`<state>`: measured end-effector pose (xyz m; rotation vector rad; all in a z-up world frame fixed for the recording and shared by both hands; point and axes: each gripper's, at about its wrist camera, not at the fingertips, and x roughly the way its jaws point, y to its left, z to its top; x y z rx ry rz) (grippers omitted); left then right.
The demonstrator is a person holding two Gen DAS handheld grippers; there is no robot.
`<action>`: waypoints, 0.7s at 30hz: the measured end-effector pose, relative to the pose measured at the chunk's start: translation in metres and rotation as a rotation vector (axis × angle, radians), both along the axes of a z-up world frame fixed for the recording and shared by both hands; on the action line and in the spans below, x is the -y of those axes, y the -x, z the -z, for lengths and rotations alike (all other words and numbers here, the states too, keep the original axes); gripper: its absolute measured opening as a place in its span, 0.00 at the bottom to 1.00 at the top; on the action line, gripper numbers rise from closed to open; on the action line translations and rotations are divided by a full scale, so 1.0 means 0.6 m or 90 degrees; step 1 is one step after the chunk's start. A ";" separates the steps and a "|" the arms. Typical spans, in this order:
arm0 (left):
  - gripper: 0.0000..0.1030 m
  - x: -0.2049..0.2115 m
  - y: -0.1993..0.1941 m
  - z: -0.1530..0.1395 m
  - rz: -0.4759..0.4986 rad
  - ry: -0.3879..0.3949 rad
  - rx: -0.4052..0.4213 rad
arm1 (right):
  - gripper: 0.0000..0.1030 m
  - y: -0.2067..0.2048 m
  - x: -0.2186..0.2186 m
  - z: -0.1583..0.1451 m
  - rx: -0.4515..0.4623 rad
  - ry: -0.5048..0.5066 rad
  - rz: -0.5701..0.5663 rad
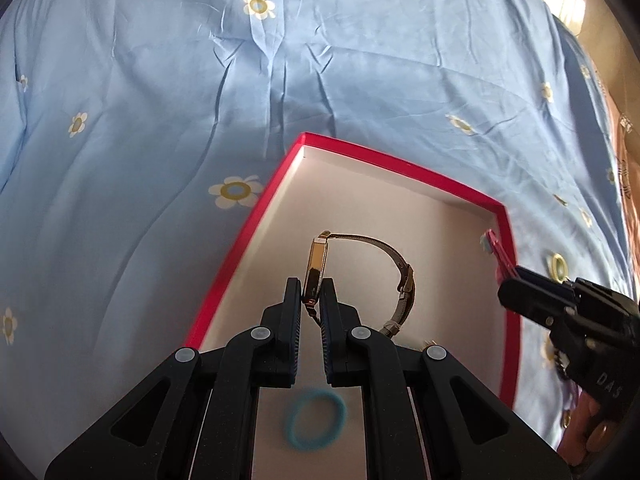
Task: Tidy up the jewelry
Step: 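Lower the watch and pink clip into the box and open both grippers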
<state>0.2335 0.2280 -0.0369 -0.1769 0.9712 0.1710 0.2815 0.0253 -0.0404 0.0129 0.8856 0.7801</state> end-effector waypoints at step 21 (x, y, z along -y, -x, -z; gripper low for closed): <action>0.09 0.002 -0.037 0.042 0.015 -0.034 -0.060 | 0.17 -0.038 -0.059 0.059 -0.033 0.090 -0.036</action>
